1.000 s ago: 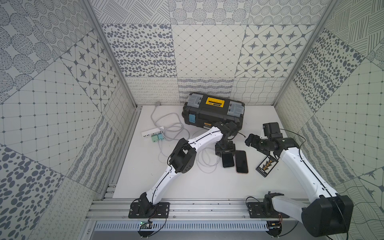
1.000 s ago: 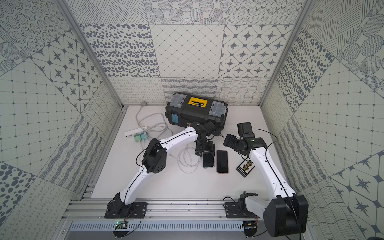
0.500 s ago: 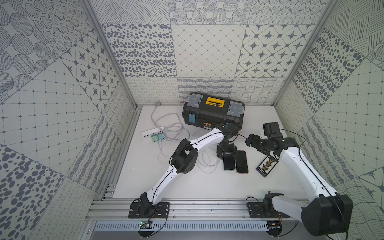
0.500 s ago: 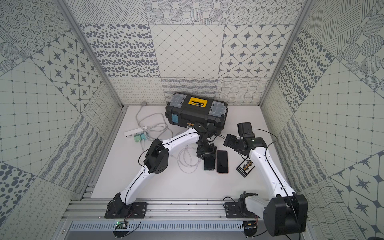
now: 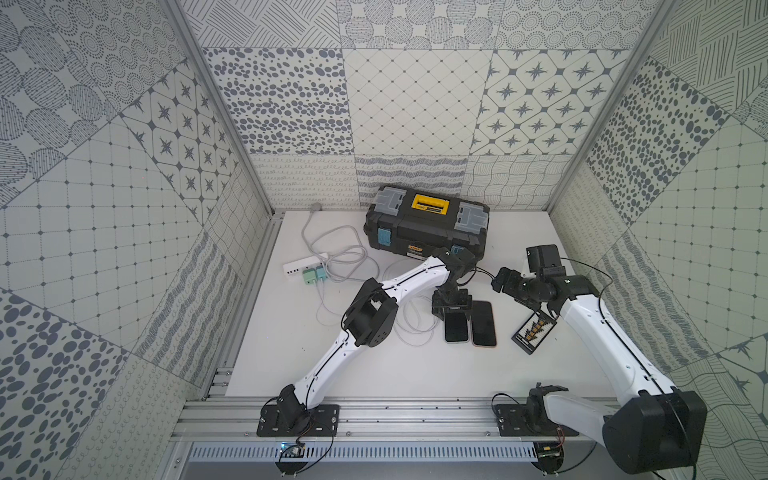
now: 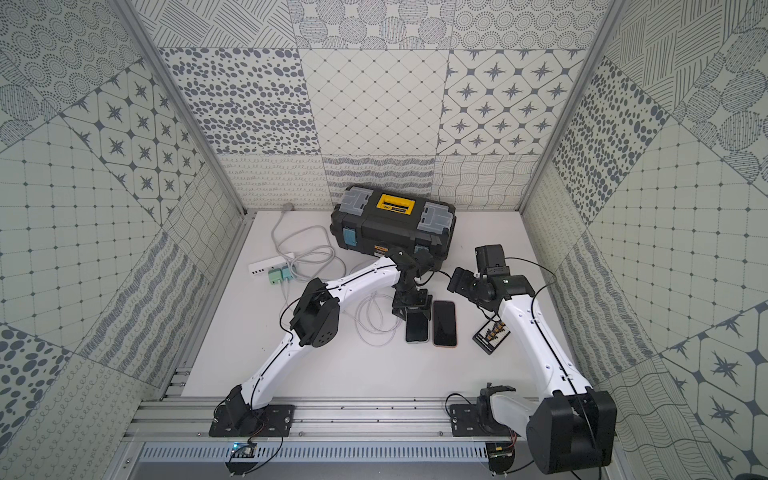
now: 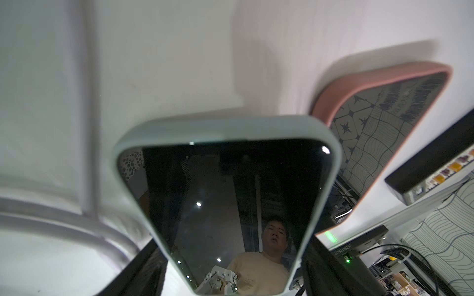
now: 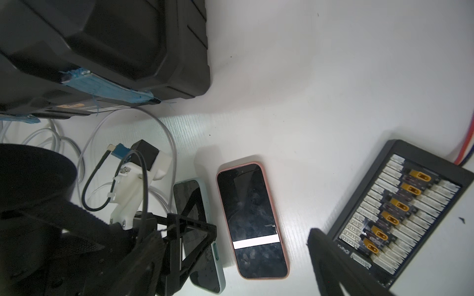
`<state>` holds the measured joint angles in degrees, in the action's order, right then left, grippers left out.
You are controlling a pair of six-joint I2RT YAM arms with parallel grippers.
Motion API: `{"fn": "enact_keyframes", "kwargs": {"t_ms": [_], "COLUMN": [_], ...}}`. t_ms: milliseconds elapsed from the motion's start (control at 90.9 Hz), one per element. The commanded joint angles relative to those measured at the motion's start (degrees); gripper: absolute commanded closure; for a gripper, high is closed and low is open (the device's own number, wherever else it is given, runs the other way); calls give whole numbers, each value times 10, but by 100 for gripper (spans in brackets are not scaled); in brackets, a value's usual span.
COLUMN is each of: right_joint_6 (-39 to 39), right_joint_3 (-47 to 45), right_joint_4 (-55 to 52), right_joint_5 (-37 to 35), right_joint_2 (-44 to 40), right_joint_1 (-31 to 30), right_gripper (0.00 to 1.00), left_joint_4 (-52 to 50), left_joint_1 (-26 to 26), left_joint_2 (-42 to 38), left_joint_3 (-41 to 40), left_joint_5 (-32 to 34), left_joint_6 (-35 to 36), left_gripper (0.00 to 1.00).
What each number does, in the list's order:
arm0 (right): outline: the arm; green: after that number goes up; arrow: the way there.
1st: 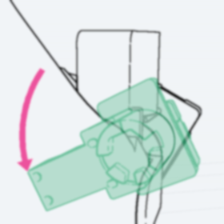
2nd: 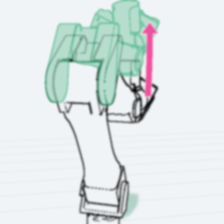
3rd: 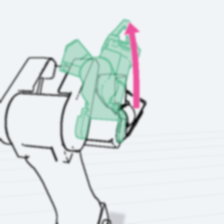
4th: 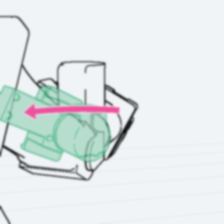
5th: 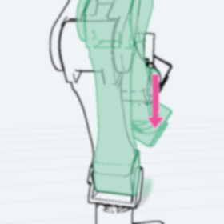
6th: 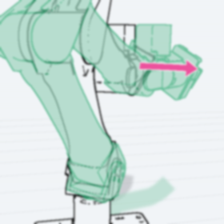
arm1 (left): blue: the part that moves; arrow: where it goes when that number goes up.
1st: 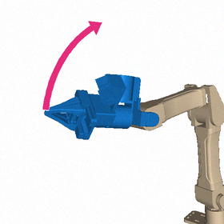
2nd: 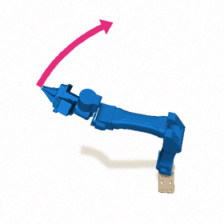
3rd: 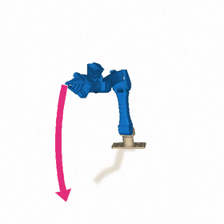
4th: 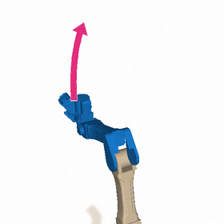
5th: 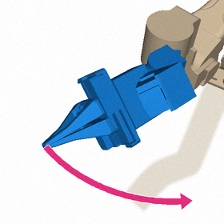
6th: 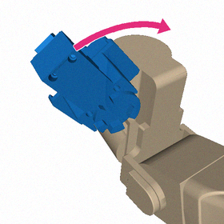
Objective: Unplug the charging cable from the phone
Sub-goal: Place the phone at the center of the board.
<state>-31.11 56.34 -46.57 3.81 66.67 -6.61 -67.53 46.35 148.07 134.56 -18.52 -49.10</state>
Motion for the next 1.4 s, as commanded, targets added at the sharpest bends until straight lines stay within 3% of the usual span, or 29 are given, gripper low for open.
{"fn": "enact_keyframes", "kwargs": {"t_ms": [0,616,891,1068,1387], "right_joint_6": [-2,-3,-4,-4,-3], "right_joint_3": [-1,-7,-12,-14,-13], "right_joint_4": [8,11,11,10,11], "right_joint_5": [-4,-7,-12,-12,-10], "right_joint_2": [-11,-13,-20,-22,-13], "right_joint_1": [4,9,11,12,13], "right_gripper": [9,9,10,9,10], "left_joint_4": [-45,-33,-32,-33,-30], "left_joint_1": [2,2,3,4,5], "left_joint_2": [6,18,22,22,20], "left_joint_3": [5,6,6,6,5], "left_joint_5": [28,7,2,2,0], "left_joint_6": [17,18,25,31,35], "left_gripper": [72,64,51,37,27]}}
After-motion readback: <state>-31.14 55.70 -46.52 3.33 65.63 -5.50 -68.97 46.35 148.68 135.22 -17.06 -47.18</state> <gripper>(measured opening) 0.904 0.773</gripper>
